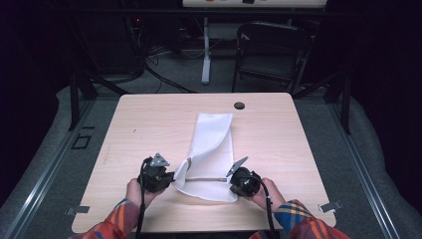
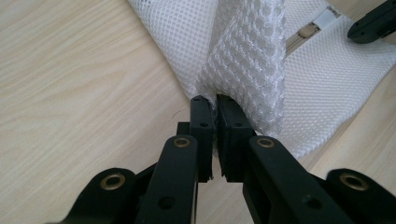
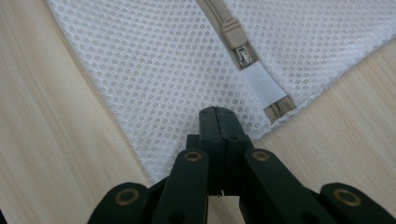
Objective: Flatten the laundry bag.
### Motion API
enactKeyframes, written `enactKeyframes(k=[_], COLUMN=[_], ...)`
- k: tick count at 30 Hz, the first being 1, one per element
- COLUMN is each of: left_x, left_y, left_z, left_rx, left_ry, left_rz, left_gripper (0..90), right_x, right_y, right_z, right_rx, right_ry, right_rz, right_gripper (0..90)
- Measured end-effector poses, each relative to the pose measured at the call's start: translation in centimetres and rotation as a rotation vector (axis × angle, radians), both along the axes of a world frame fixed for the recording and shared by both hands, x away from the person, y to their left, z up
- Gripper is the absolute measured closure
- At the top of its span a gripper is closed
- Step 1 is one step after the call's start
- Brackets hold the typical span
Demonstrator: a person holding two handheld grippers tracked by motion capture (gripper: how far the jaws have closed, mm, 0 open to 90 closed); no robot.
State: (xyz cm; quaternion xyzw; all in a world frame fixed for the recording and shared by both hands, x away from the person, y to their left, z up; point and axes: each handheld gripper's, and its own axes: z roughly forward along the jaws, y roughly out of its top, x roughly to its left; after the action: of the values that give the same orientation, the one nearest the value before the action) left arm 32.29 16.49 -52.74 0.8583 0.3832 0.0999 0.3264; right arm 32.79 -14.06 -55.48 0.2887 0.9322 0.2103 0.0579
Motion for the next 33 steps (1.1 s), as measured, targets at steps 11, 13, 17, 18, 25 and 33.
enactKeyframes(k=[11, 13, 17, 18, 25, 33], left_x=[-0.4, -0.4, -0.6, -0.6, -0.6, -0.5], left_y=[0.6, 0.7, 0.8, 0.8, 0.8, 0.9], left_z=[-0.5, -0.5, -0.7, -0.7, -0.9, -1.2], left_rx=[0.038, 0.05, 0.065, 0.066, 0.085, 0.088], left_ry=[0.035, 0.042, 0.047, 0.055, 0.074, 0.107], left_rz=[0.003, 0.0, -0.006, -0.005, -0.007, -0.011], left_gripper=[85.8, 85.8, 85.8, 85.7, 85.6, 85.3], right_x=[0.0, 0.0, 0.0, 0.0, 0.0, 0.0], right_y=[0.0, 0.0, 0.0, 0.1, 0.0, 0.0], right_z=[0.0, 0.0, 0.1, 0.1, 0.1, 0.1], right_rx=[-0.007, -0.01, -0.012, -0.014, -0.017, -0.024], right_ry=[0.001, 0.001, 0.002, 0.002, 0.004, 0.008], right_rz=[-0.006, -0.006, -0.007, -0.007, -0.004, -0.005], right_gripper=[90.0, 90.0, 90.0, 90.0, 90.0, 90.0])
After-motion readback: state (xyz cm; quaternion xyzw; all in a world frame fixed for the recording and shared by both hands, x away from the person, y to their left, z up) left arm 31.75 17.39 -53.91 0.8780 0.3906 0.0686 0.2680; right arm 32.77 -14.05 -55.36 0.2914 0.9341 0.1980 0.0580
